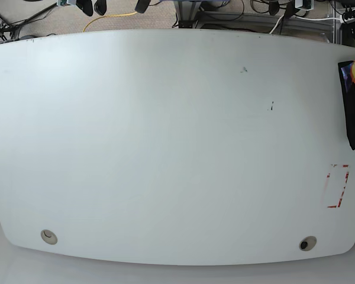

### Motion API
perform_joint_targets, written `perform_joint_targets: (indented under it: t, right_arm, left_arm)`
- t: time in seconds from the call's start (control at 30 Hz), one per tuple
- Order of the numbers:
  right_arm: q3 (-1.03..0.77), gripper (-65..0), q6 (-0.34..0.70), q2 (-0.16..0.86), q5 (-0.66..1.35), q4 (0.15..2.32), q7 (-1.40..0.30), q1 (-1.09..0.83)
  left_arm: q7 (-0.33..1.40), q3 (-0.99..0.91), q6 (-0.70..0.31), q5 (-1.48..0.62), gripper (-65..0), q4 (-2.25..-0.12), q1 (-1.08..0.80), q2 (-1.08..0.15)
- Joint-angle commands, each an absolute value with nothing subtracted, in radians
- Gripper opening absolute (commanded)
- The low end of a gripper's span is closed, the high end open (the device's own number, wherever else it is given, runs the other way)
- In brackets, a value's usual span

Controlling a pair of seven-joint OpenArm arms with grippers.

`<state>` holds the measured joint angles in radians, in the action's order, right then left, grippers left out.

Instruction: Fold the T-shirt properly

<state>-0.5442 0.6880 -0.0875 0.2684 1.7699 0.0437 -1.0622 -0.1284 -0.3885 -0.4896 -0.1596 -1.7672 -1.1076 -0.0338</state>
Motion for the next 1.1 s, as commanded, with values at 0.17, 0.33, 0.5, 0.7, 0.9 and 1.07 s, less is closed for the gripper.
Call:
perform_joint_targets:
  t: [0.17, 0.33, 0.5, 0.7, 0.9, 1.07]
  right_arm:
    - [-0.476, -44.1, 0.698, -0.062, 0.242, 1.466, 0.131, -1.073]
    - [-0.386, -44.1, 0.694, -0.041, 0.120, 1.239, 0.179, -0.974]
    - [-0.384, -44.1, 0.619, -0.041, -0.016, 1.003, 0.268, -0.828]
    - [-0.387, -44.1, 0.472, -0.041, -0.150, 0.779, 0.266, -0.654]
    - [-0.387, -44.1, 0.355, -0.007, -0.208, 0.544, 0.265, -0.484]
    - [-0.387, -44.1, 0.295, 0.053, -0.206, 0.349, 0.249, -0.352]
  left_arm:
    - [-0.148, -0.255, -0.492, -0.174, -40.7, -1.326, -0.974, -0.139]
    - [-0.148, -0.166, -0.490, -0.174, -40.7, -1.017, -0.786, -0.185]
    - [-0.148, -0.070, -0.470, -0.173, -40.7, -0.757, -0.628, -0.199]
    - [-0.148, 0.047, -0.291, -0.173, -40.4, -0.446, -0.418, -0.208]
    - [-0.148, 0.196, -0.289, -0.176, -40.4, -0.216, -0.252, -0.196]
    - [-0.143, 0.205, -0.286, -0.177, -40.4, -0.097, -0.157, -0.151]
